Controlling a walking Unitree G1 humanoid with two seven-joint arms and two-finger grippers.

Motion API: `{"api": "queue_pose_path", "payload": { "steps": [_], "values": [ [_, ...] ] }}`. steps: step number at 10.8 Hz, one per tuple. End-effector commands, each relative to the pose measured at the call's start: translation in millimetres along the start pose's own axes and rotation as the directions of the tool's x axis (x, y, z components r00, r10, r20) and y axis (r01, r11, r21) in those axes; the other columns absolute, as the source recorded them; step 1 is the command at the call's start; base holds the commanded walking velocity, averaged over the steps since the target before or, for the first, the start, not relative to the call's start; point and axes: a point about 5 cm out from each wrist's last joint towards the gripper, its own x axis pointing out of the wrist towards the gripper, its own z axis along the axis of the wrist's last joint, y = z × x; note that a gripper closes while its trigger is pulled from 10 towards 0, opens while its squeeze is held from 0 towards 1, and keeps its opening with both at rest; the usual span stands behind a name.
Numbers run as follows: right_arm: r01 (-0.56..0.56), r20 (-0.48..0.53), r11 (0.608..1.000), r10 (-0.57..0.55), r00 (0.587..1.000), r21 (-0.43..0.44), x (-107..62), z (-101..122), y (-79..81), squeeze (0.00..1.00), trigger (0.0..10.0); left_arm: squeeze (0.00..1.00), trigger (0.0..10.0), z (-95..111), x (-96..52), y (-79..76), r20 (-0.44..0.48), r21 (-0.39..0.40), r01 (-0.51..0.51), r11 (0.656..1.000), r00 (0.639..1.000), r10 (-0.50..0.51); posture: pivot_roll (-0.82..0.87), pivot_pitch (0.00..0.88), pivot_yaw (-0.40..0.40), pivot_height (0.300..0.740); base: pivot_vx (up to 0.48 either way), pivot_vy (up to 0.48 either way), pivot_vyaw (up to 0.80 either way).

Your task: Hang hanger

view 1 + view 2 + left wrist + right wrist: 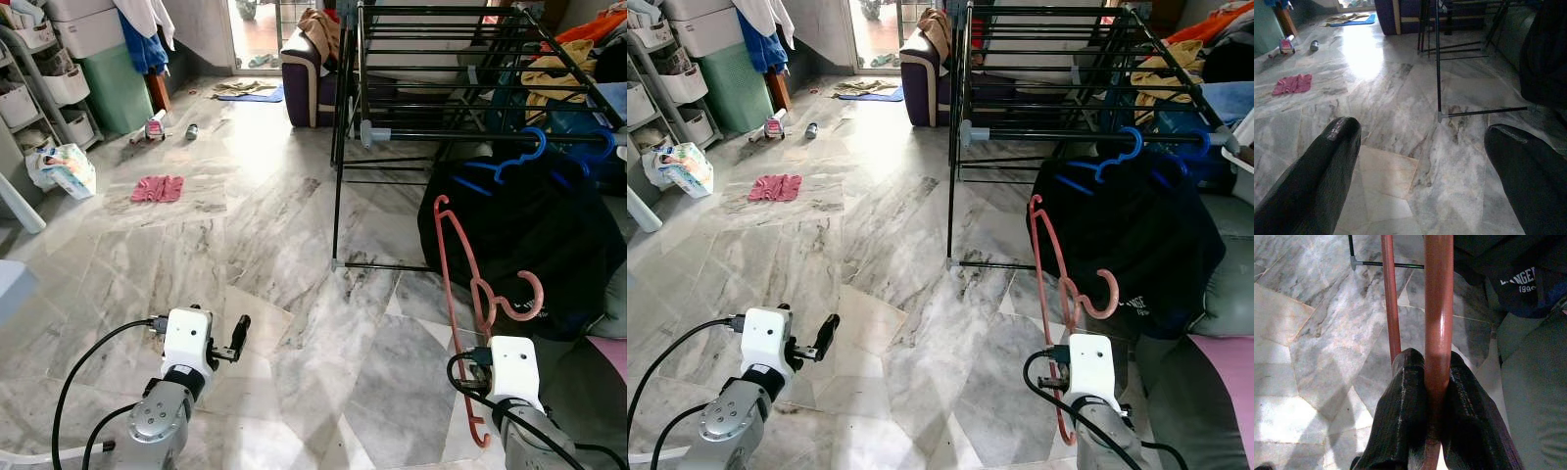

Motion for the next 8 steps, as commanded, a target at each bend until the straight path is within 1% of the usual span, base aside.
{"api": "queue_pose_path", "payload": {
  "steps": [1, 8],
  "values": [
    [-0.051, 0.197, 0.999, 0.051, 0.979, -0.004, 3.4, 26.3, 11.1, 0.0, 10.0, 0.0, 10.0, 8.3, 3.4, -4.0, 0.06, 0.009, -0.048, 0.999, 0.997, 0.048, 0.01, 0.019, -0.01, 0.74, 0.0, 0.0, 0.0],
    [-0.051, 0.197, 0.999, 0.051, 0.979, -0.004, 3.4, 26.3, 11.1, 0.0, 10.0, 0.0, 10.0, 8.3, 3.4, -4.0, 0.06, 0.009, -0.048, 0.999, 0.997, 0.048, 0.01, 0.019, -0.01, 0.74, 0.0, 0.0, 0.0]
  ]
}}
